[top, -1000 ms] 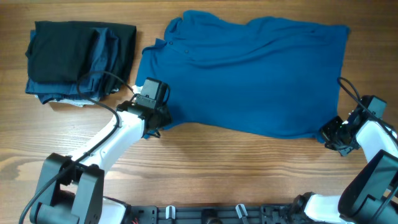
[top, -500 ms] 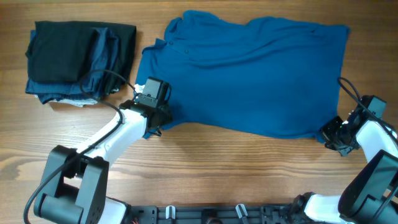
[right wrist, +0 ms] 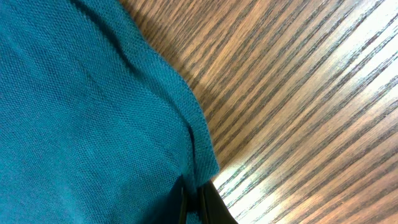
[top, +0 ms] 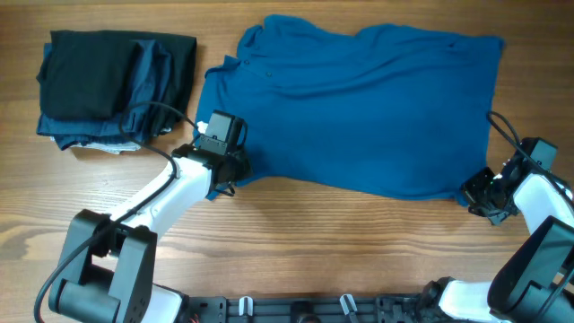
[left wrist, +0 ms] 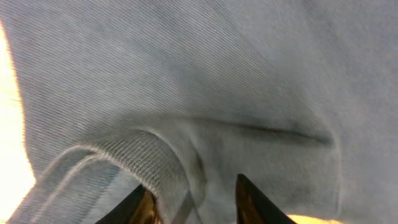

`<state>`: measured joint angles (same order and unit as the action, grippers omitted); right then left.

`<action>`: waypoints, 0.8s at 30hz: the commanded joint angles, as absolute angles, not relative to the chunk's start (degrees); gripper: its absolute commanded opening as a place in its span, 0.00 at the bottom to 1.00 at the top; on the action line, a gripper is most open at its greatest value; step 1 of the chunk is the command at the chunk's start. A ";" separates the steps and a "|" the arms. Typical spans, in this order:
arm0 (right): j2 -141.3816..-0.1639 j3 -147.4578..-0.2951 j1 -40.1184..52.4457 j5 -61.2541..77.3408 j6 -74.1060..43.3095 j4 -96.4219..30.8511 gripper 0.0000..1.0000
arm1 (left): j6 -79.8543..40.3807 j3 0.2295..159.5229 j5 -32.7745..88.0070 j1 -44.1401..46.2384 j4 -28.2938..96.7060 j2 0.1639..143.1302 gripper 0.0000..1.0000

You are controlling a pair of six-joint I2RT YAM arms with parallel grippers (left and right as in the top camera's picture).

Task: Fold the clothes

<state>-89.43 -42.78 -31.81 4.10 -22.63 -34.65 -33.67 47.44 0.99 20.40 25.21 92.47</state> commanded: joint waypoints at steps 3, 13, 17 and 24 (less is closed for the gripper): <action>-90.54 -43.48 -31.35 5.15 -22.41 -34.98 0.04 | -34.13 47.79 4.93 20.12 25.54 92.27 0.35; -90.54 -43.48 -31.35 4.91 -21.30 -35.18 0.04 | -37.15 47.79 4.91 20.12 26.57 92.95 0.31; -90.54 -43.48 -31.35 4.97 -21.19 -35.16 0.04 | -37.82 47.79 4.93 20.12 26.79 93.17 0.22; -90.54 -43.48 -31.35 5.02 -21.19 -35.07 0.04 | -38.20 47.79 5.17 20.12 26.55 93.17 0.05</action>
